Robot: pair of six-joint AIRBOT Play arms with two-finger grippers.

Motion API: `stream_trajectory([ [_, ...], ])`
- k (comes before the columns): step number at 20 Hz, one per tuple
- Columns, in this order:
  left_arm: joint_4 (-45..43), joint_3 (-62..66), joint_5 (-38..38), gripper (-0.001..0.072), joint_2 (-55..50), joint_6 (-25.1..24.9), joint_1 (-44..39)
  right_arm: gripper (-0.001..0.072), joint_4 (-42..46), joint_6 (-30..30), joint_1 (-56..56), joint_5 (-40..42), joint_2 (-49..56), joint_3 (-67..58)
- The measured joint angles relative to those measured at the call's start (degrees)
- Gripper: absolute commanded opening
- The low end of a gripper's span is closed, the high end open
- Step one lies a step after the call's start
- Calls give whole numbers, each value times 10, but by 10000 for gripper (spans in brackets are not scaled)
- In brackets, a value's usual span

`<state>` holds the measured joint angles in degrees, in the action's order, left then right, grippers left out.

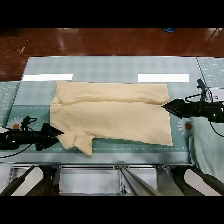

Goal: Fold the shirts.

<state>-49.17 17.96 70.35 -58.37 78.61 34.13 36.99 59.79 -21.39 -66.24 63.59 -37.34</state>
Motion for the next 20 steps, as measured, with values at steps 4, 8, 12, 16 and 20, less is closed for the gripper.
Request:
stream_trajectory([
  [4,15,-19,-29,22,0,-24,-31,408,1,31,-4,32,-2,2],
  [8,41,-24,-28,22,1,-40,-44,408,86,89,-41,20,-2,9],
  [12,50,-25,-20,22,2,-53,-47,408,183,147,-88,-19,-10,52],
  [16,64,-26,-18,22,2,-58,-49,408,229,182,-107,-38,-35,99],
  [20,72,-26,-17,22,2,-59,-49,408,242,204,-110,-56,-44,136],
])
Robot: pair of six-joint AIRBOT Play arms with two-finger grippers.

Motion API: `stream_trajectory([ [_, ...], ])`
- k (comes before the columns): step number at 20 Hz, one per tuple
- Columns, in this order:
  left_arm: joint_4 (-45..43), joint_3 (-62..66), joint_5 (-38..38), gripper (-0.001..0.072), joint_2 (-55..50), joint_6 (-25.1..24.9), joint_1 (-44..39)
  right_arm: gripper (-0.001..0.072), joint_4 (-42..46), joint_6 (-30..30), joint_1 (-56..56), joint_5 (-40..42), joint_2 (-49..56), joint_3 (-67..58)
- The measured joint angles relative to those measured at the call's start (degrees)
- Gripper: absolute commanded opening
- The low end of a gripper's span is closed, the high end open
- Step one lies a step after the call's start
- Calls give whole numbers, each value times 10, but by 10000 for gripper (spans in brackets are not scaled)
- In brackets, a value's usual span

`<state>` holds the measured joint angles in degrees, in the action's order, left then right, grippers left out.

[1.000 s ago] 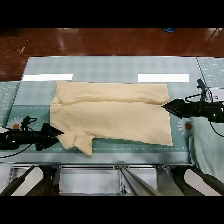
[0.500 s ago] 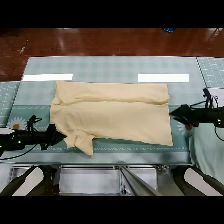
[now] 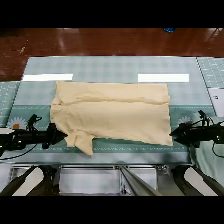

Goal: Fold the shirts.

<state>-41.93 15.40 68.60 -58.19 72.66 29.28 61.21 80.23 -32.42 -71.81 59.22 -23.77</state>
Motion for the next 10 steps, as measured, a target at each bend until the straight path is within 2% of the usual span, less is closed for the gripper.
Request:
stream_trajectory([
  [3,3,0,0,21,0,0,0,395,3,8,17,-6,0,19],
  [4,3,0,0,21,0,0,0,273,0,9,26,-4,3,23],
  [5,3,0,0,22,0,0,0,70,-1,8,36,5,6,26],
  [6,3,0,0,22,0,0,0,28,-14,3,43,24,10,27],
  [10,3,8,4,22,0,0,0,28,-85,-52,59,68,20,3],
])
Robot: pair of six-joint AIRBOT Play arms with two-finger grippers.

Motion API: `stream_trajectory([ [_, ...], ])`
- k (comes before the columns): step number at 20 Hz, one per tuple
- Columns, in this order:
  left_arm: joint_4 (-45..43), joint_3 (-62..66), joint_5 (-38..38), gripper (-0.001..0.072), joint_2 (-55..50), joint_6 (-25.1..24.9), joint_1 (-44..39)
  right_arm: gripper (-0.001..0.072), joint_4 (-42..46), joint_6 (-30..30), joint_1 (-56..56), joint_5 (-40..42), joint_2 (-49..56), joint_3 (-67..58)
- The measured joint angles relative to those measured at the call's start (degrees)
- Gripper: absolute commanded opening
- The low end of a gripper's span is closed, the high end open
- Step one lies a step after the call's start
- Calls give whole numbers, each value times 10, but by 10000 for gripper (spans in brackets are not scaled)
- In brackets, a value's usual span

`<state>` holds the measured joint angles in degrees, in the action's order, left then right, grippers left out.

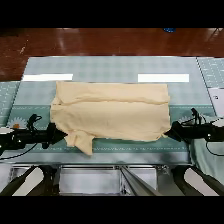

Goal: Fold the shirts.

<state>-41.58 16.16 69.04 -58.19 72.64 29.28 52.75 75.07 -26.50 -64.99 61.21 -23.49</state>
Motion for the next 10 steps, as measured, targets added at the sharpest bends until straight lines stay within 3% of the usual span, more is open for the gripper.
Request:
stream_trajectory([
  [4,1,66,21,20,0,0,0,27,-31,-23,4,-24,3,-74],
  [10,1,249,-4,19,-53,48,-60,27,-47,-24,6,-40,85,-210],
])
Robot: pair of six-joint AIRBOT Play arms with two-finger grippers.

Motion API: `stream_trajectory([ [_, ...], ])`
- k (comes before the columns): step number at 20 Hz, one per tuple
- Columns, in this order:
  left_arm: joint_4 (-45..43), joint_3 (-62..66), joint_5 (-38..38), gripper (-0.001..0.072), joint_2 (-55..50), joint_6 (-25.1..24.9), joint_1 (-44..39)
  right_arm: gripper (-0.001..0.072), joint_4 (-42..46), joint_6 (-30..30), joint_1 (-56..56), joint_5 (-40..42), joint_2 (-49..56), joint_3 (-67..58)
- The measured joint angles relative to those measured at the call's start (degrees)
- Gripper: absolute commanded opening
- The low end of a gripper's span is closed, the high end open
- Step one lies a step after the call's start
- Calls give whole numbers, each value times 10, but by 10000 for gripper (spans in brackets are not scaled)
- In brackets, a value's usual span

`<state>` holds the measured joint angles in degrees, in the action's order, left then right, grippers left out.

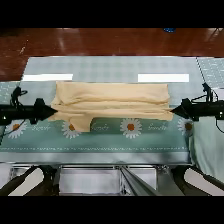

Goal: Fold the shirts.

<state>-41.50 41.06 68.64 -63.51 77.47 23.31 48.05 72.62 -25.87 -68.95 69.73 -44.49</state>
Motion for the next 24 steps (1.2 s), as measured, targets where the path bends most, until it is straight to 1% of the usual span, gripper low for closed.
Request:
stream_trajectory([
  [4,0,142,-17,19,-103,25,-67,28,-41,-12,2,4,67,-69],
  [9,-1,284,-23,20,-245,90,-100,28,-70,-23,27,7,153,-158],
  [12,-1,338,-16,20,-304,110,-105,28,-76,-17,39,18,199,-205],
  [16,-10,378,-12,19,-356,119,-108,28,-85,-8,44,31,242,-245],
  [17,-14,383,-14,20,-366,119,-108,38,-89,-7,45,35,250,-253],
  [18,-20,387,-15,75,-374,120,-109,222,-92,-6,45,41,257,-259],
  [19,-25,389,-16,339,-380,119,-110,421,-96,-3,45,51,262,-262],
  [20,-28,392,-20,507,-384,113,-112,415,-101,-1,45,65,266,-265],
  [22,-33,403,-13,509,-390,95,-116,414,-109,5,44,84,269,-270],
  [24,-33,439,20,509,-393,80,-111,414,-122,8,34,90,268,-285],
])
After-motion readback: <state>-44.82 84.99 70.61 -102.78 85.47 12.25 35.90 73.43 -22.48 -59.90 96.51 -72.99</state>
